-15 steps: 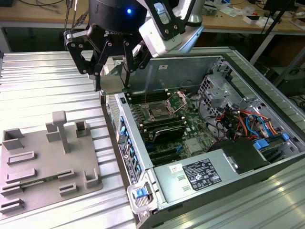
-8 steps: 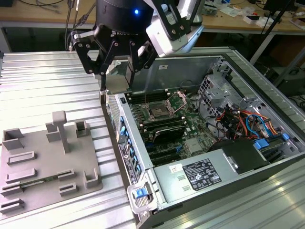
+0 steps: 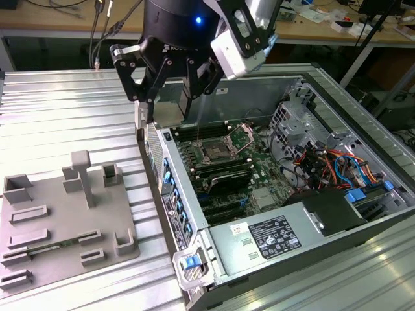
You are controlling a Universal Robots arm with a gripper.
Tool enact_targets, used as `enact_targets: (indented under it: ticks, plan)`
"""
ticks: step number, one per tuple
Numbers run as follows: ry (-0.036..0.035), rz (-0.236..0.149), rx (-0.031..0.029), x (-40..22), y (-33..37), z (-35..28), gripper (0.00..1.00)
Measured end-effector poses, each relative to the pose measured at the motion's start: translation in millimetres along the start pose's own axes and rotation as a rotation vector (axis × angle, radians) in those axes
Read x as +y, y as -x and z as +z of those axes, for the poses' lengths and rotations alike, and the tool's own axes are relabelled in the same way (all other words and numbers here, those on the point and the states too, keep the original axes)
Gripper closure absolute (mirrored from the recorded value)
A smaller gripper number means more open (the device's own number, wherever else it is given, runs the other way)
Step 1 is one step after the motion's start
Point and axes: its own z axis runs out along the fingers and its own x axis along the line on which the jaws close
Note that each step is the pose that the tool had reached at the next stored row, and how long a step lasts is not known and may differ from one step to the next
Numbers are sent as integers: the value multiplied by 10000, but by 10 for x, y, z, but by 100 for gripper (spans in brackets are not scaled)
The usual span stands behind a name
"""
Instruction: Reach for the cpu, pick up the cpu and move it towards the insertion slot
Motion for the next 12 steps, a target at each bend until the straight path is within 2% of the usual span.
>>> enact_targets:
  ticks: [12]
  plan:
    - [0,0,-1,-2,120,28,45]
